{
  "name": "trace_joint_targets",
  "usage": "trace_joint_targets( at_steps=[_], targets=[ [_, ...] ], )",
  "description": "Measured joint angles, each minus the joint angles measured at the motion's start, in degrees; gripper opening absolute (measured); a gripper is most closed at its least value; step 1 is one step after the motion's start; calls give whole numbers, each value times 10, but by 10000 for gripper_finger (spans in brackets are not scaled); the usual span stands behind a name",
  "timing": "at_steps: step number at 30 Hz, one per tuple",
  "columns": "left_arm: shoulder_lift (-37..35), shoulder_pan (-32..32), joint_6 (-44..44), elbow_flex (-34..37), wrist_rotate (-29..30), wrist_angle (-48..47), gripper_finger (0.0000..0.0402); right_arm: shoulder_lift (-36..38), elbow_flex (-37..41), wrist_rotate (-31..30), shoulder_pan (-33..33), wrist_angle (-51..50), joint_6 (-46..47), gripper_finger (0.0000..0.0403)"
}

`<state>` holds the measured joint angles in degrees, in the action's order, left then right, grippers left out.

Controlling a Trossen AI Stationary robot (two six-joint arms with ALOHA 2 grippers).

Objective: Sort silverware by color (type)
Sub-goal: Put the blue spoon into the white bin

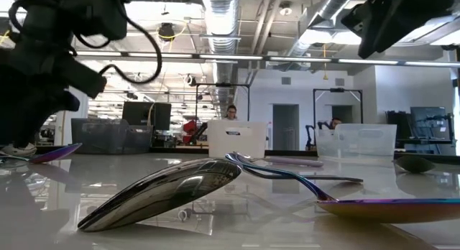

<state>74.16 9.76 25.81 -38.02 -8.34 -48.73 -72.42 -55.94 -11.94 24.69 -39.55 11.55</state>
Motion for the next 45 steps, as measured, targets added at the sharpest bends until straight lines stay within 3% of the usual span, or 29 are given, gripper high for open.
trace_joint_targets(
  at_steps=[11, 28, 38, 45],
  targets=[
    [73, 0, -22, -1, 9, 3, 142, 0, 0, 0, -1, 2, 0, 136],
    [68, -2, -35, -15, 20, 12, 142, 0, 0, -2, -1, 5, 0, 137],
    [68, -2, -5, -16, 13, -58, 142, 0, 0, -2, -1, 6, -2, 137],
    [68, 0, 16, -12, 11, -57, 142, 0, 0, -1, -1, 8, -11, 137]
  ],
)
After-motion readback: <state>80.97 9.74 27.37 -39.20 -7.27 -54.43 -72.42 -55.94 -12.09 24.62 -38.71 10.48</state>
